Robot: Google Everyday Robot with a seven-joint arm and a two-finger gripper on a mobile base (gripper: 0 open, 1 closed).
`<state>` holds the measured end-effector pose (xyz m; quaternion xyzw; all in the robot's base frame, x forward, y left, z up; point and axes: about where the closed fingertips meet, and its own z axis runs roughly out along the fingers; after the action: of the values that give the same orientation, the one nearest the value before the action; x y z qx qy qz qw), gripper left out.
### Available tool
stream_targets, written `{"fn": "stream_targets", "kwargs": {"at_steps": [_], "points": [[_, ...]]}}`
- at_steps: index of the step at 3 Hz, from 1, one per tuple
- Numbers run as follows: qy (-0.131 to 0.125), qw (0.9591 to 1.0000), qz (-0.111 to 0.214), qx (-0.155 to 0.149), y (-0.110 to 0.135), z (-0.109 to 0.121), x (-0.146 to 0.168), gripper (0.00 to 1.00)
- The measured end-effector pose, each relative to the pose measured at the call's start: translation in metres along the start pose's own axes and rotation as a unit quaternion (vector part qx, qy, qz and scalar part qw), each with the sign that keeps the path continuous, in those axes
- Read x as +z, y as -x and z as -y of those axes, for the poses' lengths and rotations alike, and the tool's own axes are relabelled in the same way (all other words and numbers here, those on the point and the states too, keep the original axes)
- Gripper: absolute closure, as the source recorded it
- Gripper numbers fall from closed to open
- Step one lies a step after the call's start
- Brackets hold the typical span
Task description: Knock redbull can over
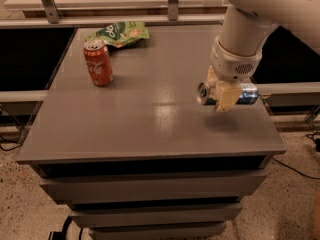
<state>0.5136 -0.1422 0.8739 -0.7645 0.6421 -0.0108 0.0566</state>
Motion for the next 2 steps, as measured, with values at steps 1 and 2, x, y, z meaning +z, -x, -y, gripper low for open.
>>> {"fn": "stream_targets", "kwargs": {"at_steps": [1,2], "points": [[-0.006,1.0,-0.003,0.007,0.0043,-0.0114,0.0156,0.59],[-0.01,0.9999,-0.011,0.005,0.0128,-0.0211,0.0249,0.35]]}}
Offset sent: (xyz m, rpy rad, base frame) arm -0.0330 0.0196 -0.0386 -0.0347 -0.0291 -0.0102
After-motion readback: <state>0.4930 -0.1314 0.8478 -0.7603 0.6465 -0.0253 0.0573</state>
